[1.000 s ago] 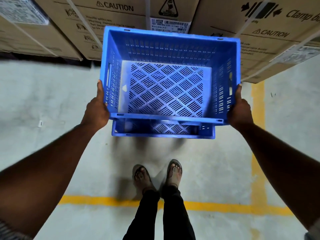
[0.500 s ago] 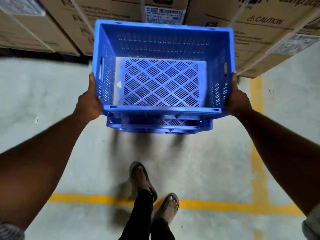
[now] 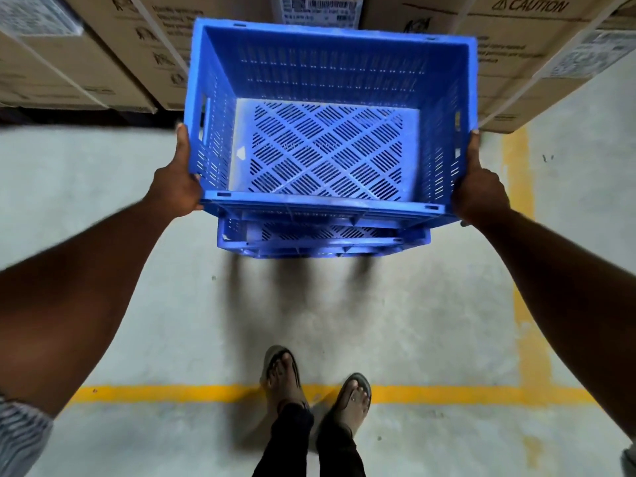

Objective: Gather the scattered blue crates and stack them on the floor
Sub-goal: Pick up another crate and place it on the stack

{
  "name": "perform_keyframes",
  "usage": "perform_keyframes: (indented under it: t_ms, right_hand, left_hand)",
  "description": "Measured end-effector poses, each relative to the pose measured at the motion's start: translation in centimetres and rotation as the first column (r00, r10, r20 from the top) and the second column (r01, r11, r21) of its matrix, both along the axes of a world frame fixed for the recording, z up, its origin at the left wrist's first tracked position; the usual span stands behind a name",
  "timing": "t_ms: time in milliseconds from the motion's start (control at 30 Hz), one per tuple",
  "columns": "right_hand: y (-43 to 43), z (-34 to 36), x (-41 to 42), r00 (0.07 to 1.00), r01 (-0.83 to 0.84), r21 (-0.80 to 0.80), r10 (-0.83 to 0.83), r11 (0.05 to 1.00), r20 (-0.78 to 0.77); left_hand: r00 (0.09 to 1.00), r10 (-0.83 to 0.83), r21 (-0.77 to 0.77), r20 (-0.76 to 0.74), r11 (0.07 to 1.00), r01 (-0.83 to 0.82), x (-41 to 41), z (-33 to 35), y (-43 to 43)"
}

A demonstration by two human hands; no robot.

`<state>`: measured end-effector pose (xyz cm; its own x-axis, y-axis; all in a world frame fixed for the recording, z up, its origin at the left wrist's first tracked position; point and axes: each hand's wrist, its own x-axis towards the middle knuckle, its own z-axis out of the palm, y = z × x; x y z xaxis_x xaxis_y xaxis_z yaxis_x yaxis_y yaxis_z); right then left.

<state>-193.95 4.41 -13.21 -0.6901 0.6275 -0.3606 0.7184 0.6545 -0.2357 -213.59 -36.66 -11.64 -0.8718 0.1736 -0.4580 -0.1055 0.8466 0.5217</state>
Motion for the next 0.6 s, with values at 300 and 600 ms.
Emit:
perform_keyframes:
  t_ms: [300, 600]
  right_hand:
    - [0.8, -0.2, 0.0, 0.997, -0.072, 0.039, 0.07, 0.997, 0.034]
    - [1.7, -0.1, -0.2, 0.993, -0.113, -0.008, 0.113, 0.994, -0.042]
  left_hand:
    - [0.999, -0.007, 0.004, 0.033, 1.0, 0.007, 2.4, -0.5, -1.3]
    - [0.993, 0.096, -0.008, -0.072, 0.995, -0.097, 3.1, -1.1, -1.0]
